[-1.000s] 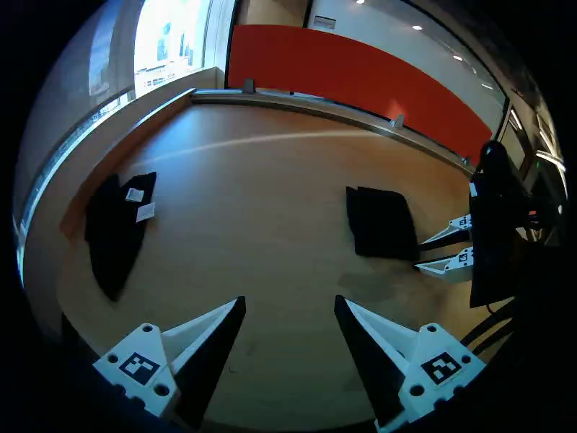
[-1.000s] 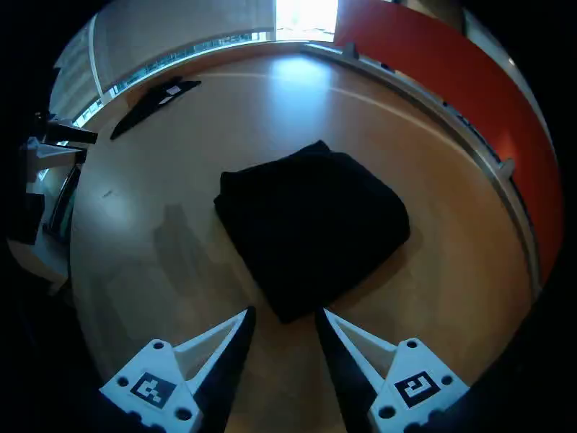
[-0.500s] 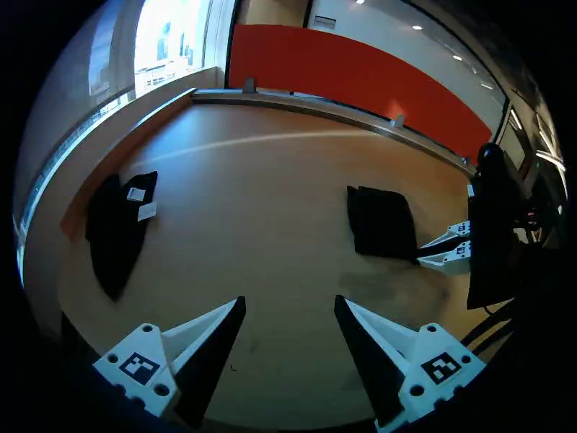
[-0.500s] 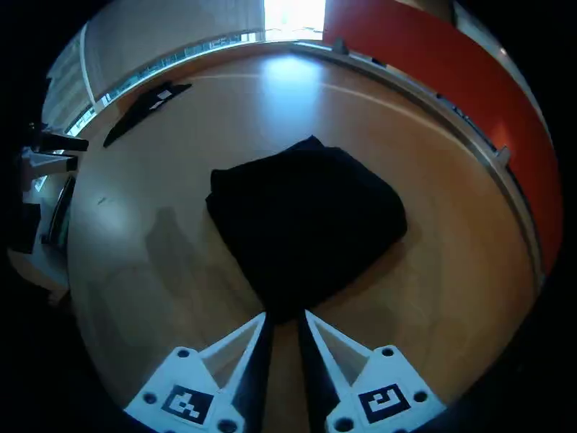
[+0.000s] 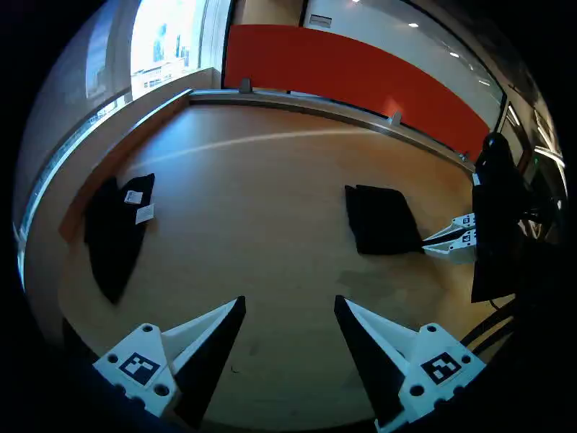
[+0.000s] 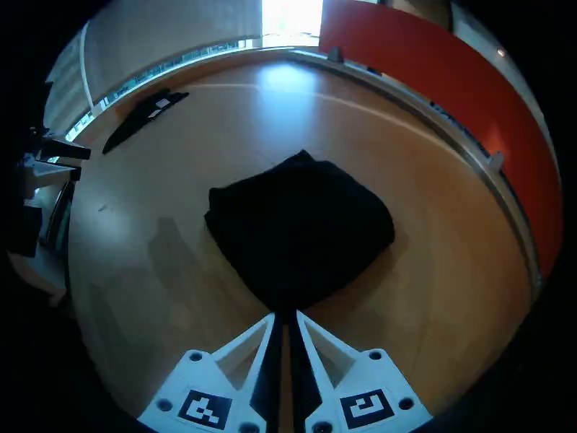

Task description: Fold towel

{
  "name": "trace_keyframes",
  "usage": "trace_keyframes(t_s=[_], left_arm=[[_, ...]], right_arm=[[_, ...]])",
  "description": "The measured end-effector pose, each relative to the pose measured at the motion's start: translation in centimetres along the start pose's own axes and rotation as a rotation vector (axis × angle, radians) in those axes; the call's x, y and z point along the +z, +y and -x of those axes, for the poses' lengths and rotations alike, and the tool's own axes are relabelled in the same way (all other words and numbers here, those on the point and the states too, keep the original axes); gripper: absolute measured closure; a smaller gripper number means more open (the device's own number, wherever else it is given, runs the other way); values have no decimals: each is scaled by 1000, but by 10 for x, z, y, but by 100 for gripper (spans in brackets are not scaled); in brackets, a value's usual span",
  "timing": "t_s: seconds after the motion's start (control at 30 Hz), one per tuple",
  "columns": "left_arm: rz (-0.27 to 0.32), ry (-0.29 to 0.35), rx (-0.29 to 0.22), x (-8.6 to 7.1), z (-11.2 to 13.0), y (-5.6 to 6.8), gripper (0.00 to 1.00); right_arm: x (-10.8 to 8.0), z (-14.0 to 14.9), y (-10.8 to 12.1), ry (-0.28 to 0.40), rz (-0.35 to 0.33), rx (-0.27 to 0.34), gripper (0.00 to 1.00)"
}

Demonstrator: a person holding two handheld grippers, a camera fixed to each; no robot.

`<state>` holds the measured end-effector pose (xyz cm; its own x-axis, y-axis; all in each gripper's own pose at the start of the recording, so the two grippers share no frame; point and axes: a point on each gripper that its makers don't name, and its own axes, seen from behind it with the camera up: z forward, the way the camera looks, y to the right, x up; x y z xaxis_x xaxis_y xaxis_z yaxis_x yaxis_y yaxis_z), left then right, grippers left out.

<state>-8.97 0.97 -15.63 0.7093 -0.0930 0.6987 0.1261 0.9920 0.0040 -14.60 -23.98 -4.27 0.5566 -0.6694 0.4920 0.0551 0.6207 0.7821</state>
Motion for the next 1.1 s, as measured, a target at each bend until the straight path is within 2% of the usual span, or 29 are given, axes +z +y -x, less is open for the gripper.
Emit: trace_keyframes(t_s=[0.27, 0.7, 0.9, 1.1], left_arm=[[12, 12, 15, 0, -11, 4, 9], [36, 51, 41, -3, -38, 13, 9], [48, 59, 53, -5, -43, 18, 9], [58, 64, 66, -5, -48, 23, 9]], right_arm=[[-26, -40, 15, 67, 31, -16, 95], [-82, -109, 35, 173, 78, -73, 95], [-105, -124, 45, 213, 104, -70, 95], [-122, -122, 61, 229, 132, -44, 95]])
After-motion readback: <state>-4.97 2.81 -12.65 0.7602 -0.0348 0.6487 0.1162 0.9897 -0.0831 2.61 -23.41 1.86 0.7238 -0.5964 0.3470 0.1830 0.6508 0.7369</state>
